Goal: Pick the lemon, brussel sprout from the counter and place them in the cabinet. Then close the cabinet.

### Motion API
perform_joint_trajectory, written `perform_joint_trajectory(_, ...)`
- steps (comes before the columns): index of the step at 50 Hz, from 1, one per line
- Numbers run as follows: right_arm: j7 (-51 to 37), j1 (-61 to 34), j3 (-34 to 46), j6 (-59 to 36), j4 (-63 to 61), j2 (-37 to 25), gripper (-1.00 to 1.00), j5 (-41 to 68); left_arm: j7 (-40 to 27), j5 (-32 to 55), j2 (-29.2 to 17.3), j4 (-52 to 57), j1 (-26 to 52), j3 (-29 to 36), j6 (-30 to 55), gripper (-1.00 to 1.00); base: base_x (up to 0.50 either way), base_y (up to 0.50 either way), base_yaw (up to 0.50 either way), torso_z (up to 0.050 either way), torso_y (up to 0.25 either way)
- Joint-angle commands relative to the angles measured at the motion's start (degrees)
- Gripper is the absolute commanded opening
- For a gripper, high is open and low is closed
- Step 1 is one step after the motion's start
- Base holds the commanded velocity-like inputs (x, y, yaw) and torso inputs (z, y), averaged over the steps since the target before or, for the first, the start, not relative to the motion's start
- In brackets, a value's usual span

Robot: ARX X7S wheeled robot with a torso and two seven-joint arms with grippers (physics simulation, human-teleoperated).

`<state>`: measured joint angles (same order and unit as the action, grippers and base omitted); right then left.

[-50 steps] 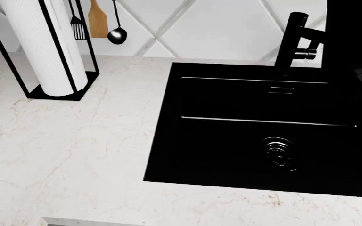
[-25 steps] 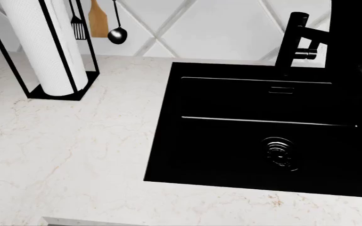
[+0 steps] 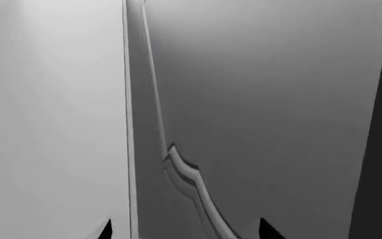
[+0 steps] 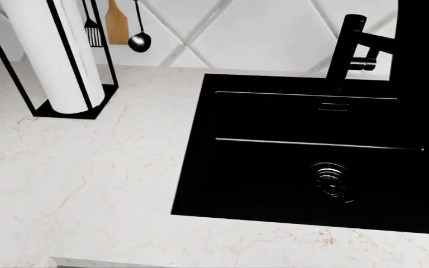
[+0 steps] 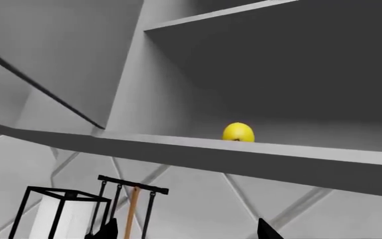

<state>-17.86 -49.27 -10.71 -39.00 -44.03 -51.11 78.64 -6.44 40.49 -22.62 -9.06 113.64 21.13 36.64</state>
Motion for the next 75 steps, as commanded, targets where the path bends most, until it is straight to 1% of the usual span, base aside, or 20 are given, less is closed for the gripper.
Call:
perform_joint_trajectory(1,0.1,0.8,-0.7,0.3,-0.1,-0.3,1.0,-0.1,6.9,-2.3,4.7,-4.4,4.8,3.7,-2.0,1.0,0.0,0.0,0.0,0.0,0.0)
perform_joint_trajectory(20,0.1,2.3,-1.7,0.7,-0.6,-0.6,1.0,0.1,14.8,-6.3,10.9,-18.3,11.3,8.8,-6.9,1.0,0.0,0.0,0.0,0.002,0.001)
perform_joint_trajectory(36,-0.6,6.8,-6.5,1.4,-2.3,-2.4,1.0,2.2,21.8,-8.1,15.3,-28.3,13.9,12.2,-10.5,1.0,0.0,0.0,0.0,0.001,0.0)
perform_joint_trajectory(45,-1.1,7.8,-8.0,1.4,-2.7,-3.2,1.0,3.0,26.0,-9.9,18.8,-40.0,18.2,13.0,-15.3,1.0,0.0,0.0,0.0,0.001,0.0)
perform_joint_trajectory(51,-1.0,8.2,-8.3,1.5,-2.8,-3.3,1.0,2.9,29.9,-12.8,22.3,-50.2,21.3,13.7,-19.5,1.0,0.0,0.0,0.0,0.0,0.0)
perform_joint_trajectory(52,-1.0,8.2,-8.2,1.5,-2.7,-3.3,1.0,2.8,30.4,-13.5,22.5,-50.5,21.3,13.2,-19.2,1.0,0.0,0.0,0.0,0.0,0.0)
perform_joint_trajectory(54,-1.1,8.2,-8.3,1.5,-2.9,-3.3,1.0,3.0,30.8,-14.1,22.6,-50.3,21.3,14.5,-19.0,1.0,0.0,0.0,0.0,0.0,0.0)
perform_joint_trajectory(62,-1.2,9.4,-9.9,1.7,-3.2,-3.9,1.0,3.8,31.0,-15.0,22.6,-48.2,21.4,16.1,-17.5,1.0,0.0,0.0,0.0,0.001,0.0)
perform_joint_trajectory(68,-1.1,10.3,-10.8,1.8,-3.3,-3.9,1.0,3.9,31.1,-13.6,22.6,-48.0,21.4,17.7,-16.3,1.0,0.0,0.0,0.0,0.0,0.0)
perform_joint_trajectory(70,-0.9,10.8,-11.2,1.8,-3.4,-3.9,1.0,3.8,31.5,-13.1,22.6,-48.6,21.4,19.3,-16.5,1.0,0.0,0.0,0.0,0.0,0.0)
perform_joint_trajectory(75,-0.7,11.6,-12.2,1.9,-3.5,-4.0,1.0,3.9,33.7,-11.6,22.6,-50.1,21.3,28.4,-19.0,1.0,0.0,0.0,0.0,0.0,0.0)
